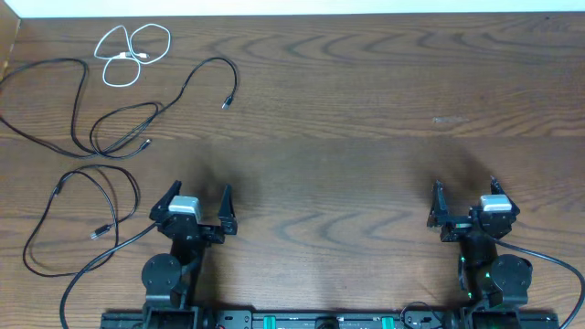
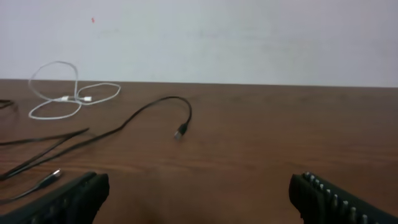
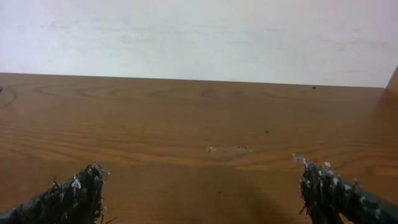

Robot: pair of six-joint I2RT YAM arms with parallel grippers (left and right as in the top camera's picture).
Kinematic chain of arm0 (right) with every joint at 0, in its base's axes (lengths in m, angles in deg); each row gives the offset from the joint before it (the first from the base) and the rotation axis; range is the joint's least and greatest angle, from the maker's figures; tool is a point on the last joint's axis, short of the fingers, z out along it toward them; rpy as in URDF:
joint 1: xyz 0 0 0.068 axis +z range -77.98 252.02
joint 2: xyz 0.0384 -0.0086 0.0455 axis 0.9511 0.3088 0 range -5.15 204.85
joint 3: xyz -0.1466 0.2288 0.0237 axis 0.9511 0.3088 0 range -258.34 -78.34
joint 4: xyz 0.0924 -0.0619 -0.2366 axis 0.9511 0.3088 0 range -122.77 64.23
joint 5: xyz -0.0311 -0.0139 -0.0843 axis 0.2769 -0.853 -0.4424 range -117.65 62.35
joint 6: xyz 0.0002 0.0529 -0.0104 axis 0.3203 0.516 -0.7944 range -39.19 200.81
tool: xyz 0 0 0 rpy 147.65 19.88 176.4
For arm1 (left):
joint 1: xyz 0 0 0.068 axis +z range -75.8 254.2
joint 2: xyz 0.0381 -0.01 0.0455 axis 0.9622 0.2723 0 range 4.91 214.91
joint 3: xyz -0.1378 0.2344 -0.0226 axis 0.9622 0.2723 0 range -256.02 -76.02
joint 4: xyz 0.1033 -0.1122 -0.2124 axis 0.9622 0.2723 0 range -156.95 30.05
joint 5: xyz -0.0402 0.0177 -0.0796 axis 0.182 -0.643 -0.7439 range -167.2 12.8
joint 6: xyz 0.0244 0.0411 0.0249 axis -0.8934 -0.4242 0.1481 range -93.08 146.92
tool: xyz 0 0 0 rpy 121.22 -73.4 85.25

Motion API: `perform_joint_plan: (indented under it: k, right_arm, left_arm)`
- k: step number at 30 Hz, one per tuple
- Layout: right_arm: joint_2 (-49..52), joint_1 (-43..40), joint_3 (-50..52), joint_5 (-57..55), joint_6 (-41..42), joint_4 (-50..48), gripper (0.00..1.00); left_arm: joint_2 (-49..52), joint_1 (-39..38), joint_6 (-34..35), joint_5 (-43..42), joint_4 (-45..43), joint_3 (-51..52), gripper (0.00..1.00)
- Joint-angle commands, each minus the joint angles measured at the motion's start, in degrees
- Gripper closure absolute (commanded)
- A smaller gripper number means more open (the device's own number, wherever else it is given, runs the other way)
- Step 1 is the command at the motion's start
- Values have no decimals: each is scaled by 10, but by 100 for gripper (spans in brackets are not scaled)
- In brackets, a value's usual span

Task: Untangle cables

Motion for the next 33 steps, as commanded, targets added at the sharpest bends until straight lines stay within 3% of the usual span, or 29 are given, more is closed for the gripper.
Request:
perform_joint_plan:
  k: [1, 33]
  right_arm:
    - [-4, -4, 2, -1, 2, 0, 1]
    - [-4, -4, 2, -1, 2, 0, 1]
  left_arm:
    - [-5, 3, -3, 4, 28, 5, 2]
    - [-4, 2, 10, 2, 28, 5, 2]
